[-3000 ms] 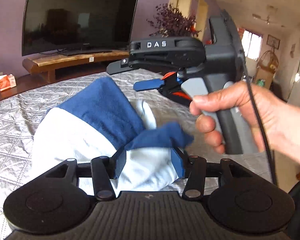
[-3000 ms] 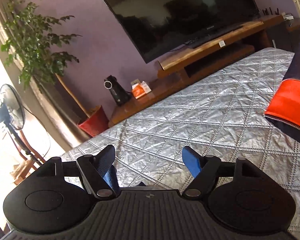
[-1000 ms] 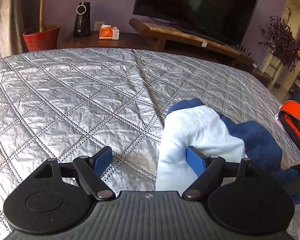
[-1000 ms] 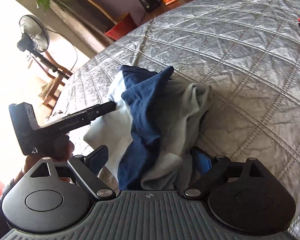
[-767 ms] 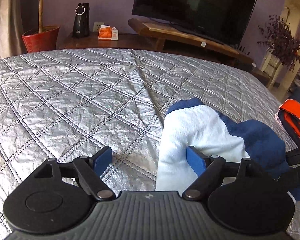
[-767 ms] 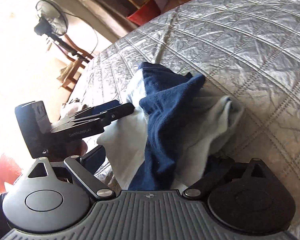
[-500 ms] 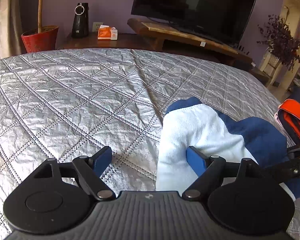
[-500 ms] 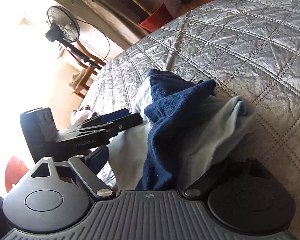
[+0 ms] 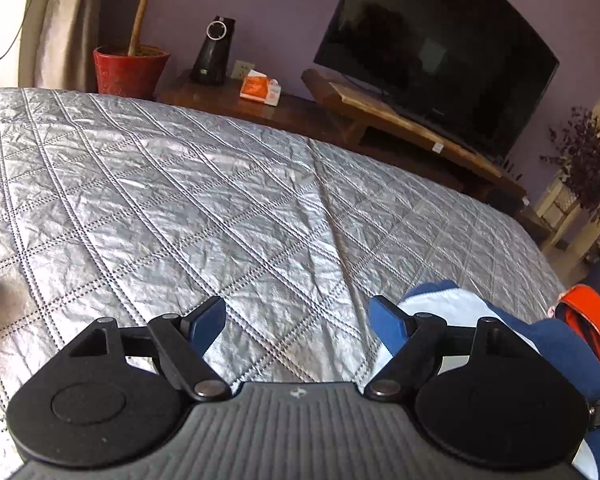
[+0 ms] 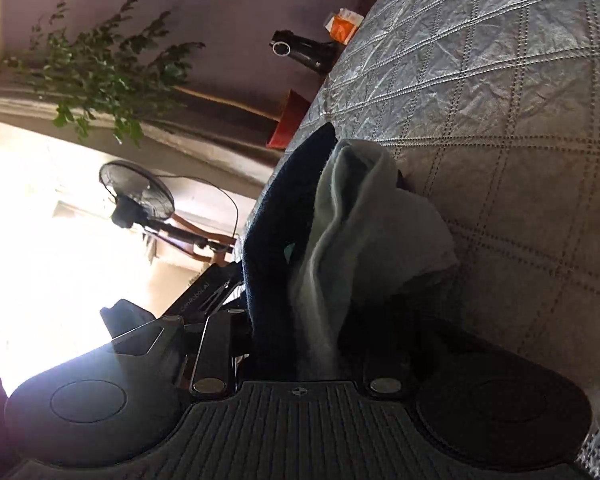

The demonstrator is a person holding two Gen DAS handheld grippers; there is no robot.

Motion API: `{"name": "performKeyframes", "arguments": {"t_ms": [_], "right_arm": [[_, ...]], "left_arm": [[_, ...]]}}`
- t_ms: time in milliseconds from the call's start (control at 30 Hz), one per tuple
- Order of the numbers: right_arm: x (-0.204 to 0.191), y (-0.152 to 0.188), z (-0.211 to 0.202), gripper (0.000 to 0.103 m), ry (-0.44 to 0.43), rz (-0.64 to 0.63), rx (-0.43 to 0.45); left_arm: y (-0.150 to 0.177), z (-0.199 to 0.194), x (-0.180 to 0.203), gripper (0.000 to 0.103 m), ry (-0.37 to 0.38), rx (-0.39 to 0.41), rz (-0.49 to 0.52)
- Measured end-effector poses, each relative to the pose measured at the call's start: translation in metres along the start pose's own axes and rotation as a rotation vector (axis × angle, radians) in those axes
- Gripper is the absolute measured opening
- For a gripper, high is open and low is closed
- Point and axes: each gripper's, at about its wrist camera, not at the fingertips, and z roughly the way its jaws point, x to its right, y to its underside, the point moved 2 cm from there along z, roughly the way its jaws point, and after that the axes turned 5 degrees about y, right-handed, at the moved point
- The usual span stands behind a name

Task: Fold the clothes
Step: 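Lift and set the t-shirt down on the stack, then open the right gripper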

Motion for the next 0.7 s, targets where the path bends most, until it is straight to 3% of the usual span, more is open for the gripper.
{"name": "performKeyframes", "arguments": {"t_ms": [200, 433, 567, 700], "right_arm": [[-0.019, -0.033, -0.068, 0.031, -0.014, -0.007, 0.216], [-0.057, -0.105, -0.188, 0.031, 0.058, -0.212, 0.530], [-0.026, -0.123, -0.232, 0.031, 0.173, -0.170, 0.698], [0.046, -0.123, -0.236, 0.032, 0.387, 0.029, 0.694]], "left_arm": [[0.000, -0.002, -0.007, 0.074, -0.022, 0.025, -0.030], [0.005, 0.000, 0.008, 0.074, -0.010, 0.021, 0.044], [0.008, 0.006, 0.016, 0.074, -0.018, -0.005, 0.090], [0.009, 0.011, 0.020, 0.074, -0.013, -0.012, 0.102]]}}
